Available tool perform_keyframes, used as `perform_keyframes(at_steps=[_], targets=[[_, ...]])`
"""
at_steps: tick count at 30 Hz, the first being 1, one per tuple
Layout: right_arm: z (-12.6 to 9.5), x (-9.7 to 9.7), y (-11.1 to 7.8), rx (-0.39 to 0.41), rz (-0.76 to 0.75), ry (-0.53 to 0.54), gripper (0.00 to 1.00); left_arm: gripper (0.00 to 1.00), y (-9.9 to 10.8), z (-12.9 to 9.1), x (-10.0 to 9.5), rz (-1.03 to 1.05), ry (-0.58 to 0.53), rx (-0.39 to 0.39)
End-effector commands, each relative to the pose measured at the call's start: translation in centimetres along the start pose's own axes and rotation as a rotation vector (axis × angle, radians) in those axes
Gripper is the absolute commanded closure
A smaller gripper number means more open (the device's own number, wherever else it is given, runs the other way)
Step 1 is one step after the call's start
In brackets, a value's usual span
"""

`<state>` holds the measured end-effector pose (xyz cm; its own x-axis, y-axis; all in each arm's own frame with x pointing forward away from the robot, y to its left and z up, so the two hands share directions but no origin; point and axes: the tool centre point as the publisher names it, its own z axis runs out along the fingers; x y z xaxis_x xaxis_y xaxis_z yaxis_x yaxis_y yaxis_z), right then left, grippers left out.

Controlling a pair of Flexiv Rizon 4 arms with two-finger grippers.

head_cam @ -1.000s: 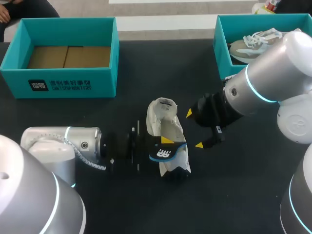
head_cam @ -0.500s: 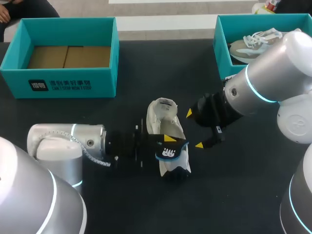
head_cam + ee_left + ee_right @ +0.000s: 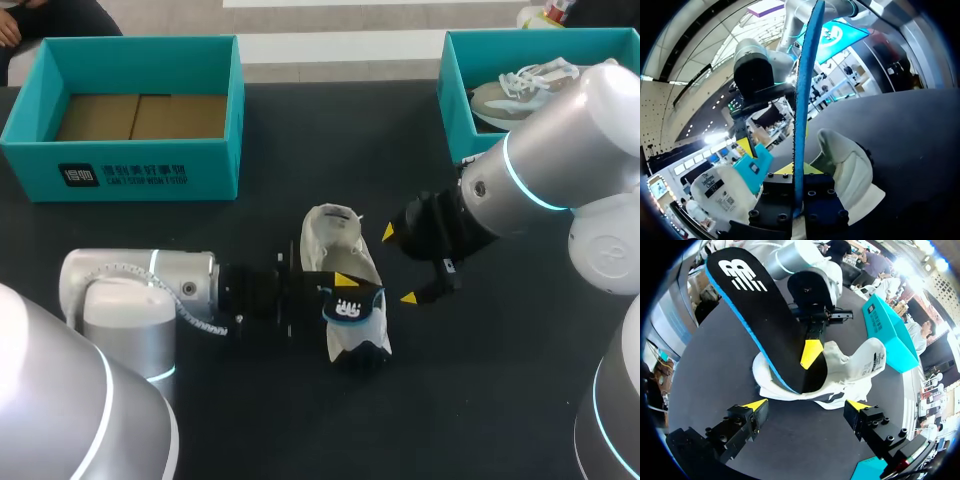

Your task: Take the shoe out of the shoebox, open the shoe tongue, remove and reinsert the insole, then place the shoe into the shoebox

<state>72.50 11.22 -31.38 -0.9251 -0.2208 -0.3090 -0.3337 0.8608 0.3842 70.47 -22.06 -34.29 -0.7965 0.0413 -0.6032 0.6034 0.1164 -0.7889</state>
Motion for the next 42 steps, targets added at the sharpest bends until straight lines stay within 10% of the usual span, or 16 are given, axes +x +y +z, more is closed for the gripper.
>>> perform_keyframes(at_steps=[1, 6, 10, 14, 26, 36, 42], targets=[[0.1, 0.1, 0.0, -0.001, -0.001, -0.002, 0.0, 1.0, 0.6, 0.5, 0.1, -0.003, -0.001, -0.003], [0.1, 0.1, 0.0, -0.001, -0.001, -0.002, 0.0, 0.98, -0.1, 0.2, -0.2, 0.001, -0.016, 0.005], [0.1, 0.1, 0.0, -0.001, -0.001, -0.002, 0.0, 0.64, -0.6, 0.1, -0.4, 0.007, -0.016, 0.006], [0.1, 0.1, 0.0, -0.001, -0.001, -0.002, 0.0, 0.61, -1.2, 0.2, -0.6, 0.015, -0.019, 0.016], [0.1, 0.1, 0.0, -0.001, -0.001, -0.002, 0.0, 0.67, -3.7, -0.1, -1.2, 0.03, -0.037, 0.066], [0.1, 0.1, 0.0, -0.001, -0.001, -0.002, 0.0, 0.98, -4.4, -0.3, 0.4, 0.013, -0.039, 0.09], [0.1, 0.1, 0.0, -0.001, -0.001, -0.002, 0.0, 1.0, -2.9, 0.2, 1.0, -0.001, -0.026, 0.076]])
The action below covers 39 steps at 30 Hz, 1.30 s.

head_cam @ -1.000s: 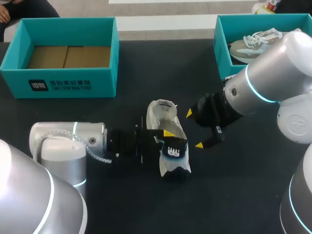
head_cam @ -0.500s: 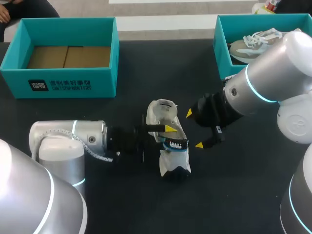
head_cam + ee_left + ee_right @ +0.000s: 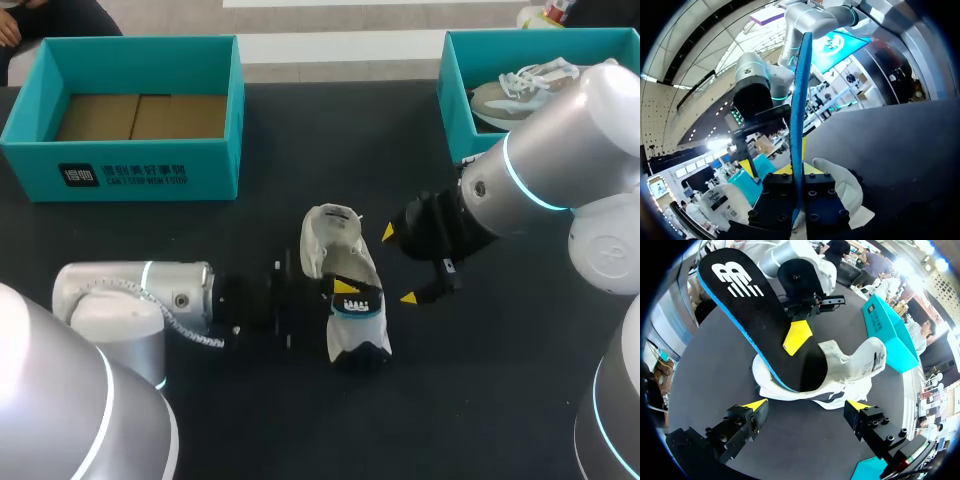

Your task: Take the shoe out of the shoebox, open the shoe tongue, remove and reinsert the insole, then place the shoe into the shoebox

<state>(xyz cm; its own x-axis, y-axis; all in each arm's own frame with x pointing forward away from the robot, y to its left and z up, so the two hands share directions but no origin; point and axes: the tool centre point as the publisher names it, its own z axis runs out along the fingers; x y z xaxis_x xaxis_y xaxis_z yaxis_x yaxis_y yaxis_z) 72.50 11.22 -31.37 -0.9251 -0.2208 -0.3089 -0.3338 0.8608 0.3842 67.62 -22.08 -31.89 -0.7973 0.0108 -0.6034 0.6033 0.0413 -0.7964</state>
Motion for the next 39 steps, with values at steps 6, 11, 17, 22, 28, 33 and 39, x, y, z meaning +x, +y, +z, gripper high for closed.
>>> perform_keyframes(at_steps=[6, 11, 17, 22, 28, 33, 39], targets=[[0.1, 0.1, 0.0, -0.001, -0.001, -0.002, 0.0, 1.0, 2.5, 1.0, 0.1, 0.046, 0.036, -0.022], [0.1, 0.1, 0.0, -0.001, -0.001, -0.002, 0.0, 1.0, 3.4, 0.7, -0.7, 0.066, 0.023, -0.045], [0.1, 0.1, 0.0, -0.001, -0.001, -0.002, 0.0, 1.0, 4.5, -0.1, -1.6, 0.074, -0.003, -0.07], [0.1, 0.1, 0.0, -0.001, -0.001, -0.002, 0.0, 1.0, 4.8, 0.0, -1.4, 0.074, -0.004, -0.078], [0.1, 0.1, 0.0, -0.001, -0.001, -0.002, 0.0, 0.67, 2.9, -0.2, -1.7, 0.078, -0.021, -0.046], [0.1, 0.1, 0.0, -0.001, -0.001, -0.002, 0.0, 0.71, 0.9, -0.5, -2.2, 0.091, -0.033, -0.017], [0.1, 0.1, 0.0, -0.001, -0.001, -0.002, 0.0, 0.8, -0.3, -0.8, -1.6, 0.094, -0.022, 0.005]])
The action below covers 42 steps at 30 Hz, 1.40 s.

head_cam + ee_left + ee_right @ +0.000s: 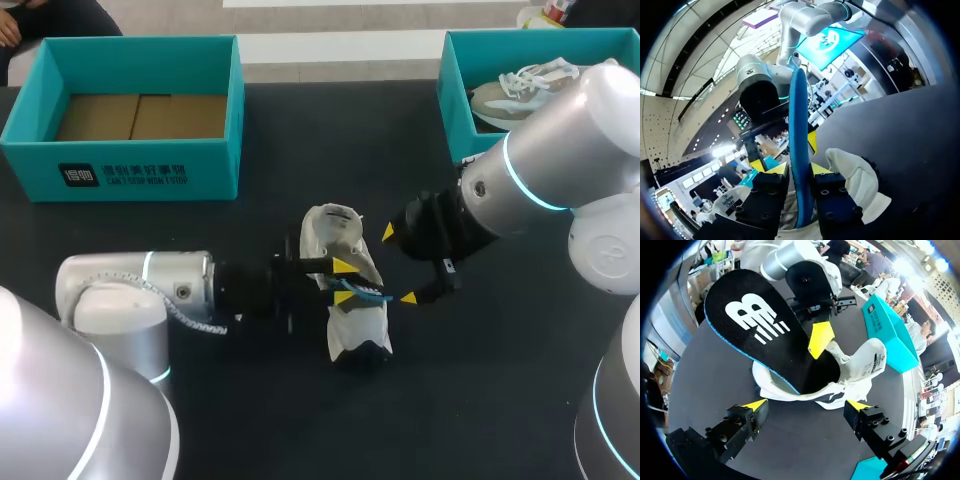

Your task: Take the shoe out of the shoebox, open the shoe tongue, remove and reinsert the insole, then place the shoe into the shoebox

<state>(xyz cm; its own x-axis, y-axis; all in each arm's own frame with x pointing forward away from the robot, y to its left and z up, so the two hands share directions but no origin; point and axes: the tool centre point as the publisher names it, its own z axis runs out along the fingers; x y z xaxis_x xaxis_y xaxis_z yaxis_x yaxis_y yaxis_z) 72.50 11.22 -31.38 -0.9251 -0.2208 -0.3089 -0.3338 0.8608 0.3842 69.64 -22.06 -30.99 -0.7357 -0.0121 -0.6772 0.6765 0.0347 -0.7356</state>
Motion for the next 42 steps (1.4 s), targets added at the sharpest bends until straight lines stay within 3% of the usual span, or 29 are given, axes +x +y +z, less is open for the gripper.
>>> perform_keyframes(at_steps=[1, 4, 12, 25, 31, 33, 36, 42], targets=[[0.1, 0.1, 0.0, -0.001, -0.001, -0.002, 0.0, 0.83, -0.9, -0.8, 0.6, -0.007, 0.009, -0.001], [0.1, 0.1, 0.0, -0.001, -0.001, -0.002, 0.0, 1.0, -1.0, -0.6, 1.5, -0.015, 0.019, 0.004], [0.1, 0.1, 0.0, -0.001, -0.001, -0.002, 0.0, 1.0, 1.0, 0.2, 2.5, -0.013, 0.019, -0.001], [0.1, 0.1, 0.0, -0.001, -0.001, -0.002, 0.0, 1.0, 4.4, -0.4, 0.9, 0.051, -0.001, -0.051], [0.1, 0.1, 0.0, -0.001, -0.001, -0.002, 0.0, 1.0, 4.7, -0.9, 0.4, 0.052, -0.023, -0.071], [0.1, 0.1, 0.0, -0.001, -0.001, -0.002, 0.0, 0.78, 4.0, -0.9, 0.4, 0.05, -0.03, -0.059], [0.1, 0.1, 0.0, -0.001, -0.001, -0.002, 0.0, 0.72, 3.1, -0.8, 0.3, 0.052, -0.031, -0.039], [0.1, 0.1, 0.0, -0.001, -0.001, -0.002, 0.0, 0.76, 1.2, -0.4, 0.4, 0.064, -0.025, 0.002]])
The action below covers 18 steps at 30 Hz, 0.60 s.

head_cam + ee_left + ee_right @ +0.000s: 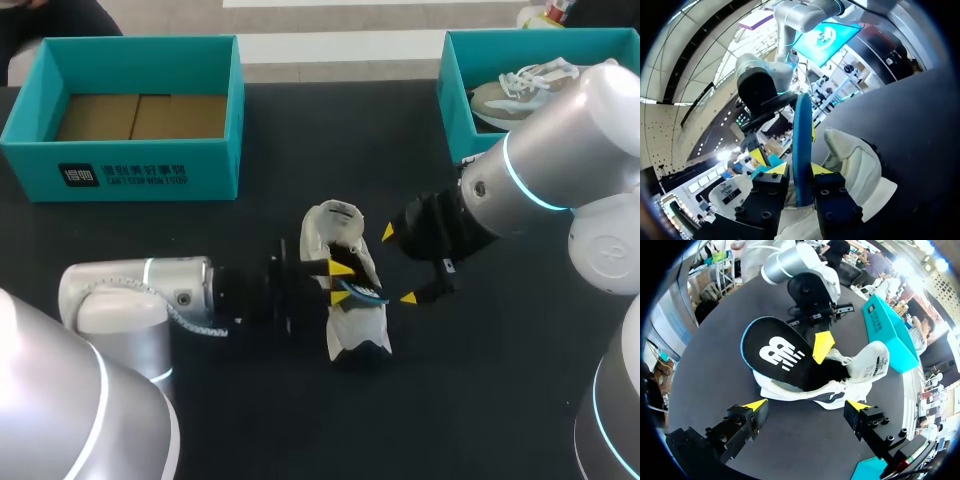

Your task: Take the shoe out of the shoebox, open the shoe tongue, remove and reinsert the insole, then place the shoe into the shoebox

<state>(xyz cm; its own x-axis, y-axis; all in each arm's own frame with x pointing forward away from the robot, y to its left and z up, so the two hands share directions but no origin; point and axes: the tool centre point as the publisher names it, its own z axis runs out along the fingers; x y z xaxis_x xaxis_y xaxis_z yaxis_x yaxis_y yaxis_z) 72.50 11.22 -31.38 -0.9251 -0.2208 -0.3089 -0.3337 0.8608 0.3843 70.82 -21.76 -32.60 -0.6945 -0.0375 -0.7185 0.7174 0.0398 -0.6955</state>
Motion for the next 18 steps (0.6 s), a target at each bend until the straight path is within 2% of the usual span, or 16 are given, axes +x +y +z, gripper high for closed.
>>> perform_keyframes(at_steps=[1, 3, 6, 7, 8, 15, 18], targets=[[0.1, 0.1, 0.0, -0.001, -0.001, -0.002, 0.0, 0.76, -1.1, -0.1, 0.1, 0.007, 0.0, 0.019], [0.1, 0.1, 0.0, -0.001, -0.001, -0.002, 0.0, 0.76, -1.6, 0.0, 0.1, 0.008, 0.001, 0.025], [0.1, 0.1, 0.0, -0.001, -0.001, -0.002, 0.0, 0.81, -2.1, 0.2, 0.2, 0.008, 0.003, 0.04], [0.1, 0.1, 0.0, -0.001, -0.001, -0.002, 0.0, 0.88, -2.0, 0.3, 0.4, 0.006, 0.007, 0.04], [0.1, 0.1, 0.0, -0.001, -0.001, -0.002, 0.0, 1.0, -1.9, 0.4, 0.6, 0.005, 0.01, 0.041], [0.1, 0.1, 0.0, -0.001, -0.001, -0.002, 0.0, 1.0, -0.1, 0.9, 1.8, 0.0, 0.049, 0.019], [0.1, 0.1, 0.0, -0.001, -0.001, -0.002, 0.0, 1.0, 0.9, 0.6, 1.6, 0.006, 0.048, -0.008]])
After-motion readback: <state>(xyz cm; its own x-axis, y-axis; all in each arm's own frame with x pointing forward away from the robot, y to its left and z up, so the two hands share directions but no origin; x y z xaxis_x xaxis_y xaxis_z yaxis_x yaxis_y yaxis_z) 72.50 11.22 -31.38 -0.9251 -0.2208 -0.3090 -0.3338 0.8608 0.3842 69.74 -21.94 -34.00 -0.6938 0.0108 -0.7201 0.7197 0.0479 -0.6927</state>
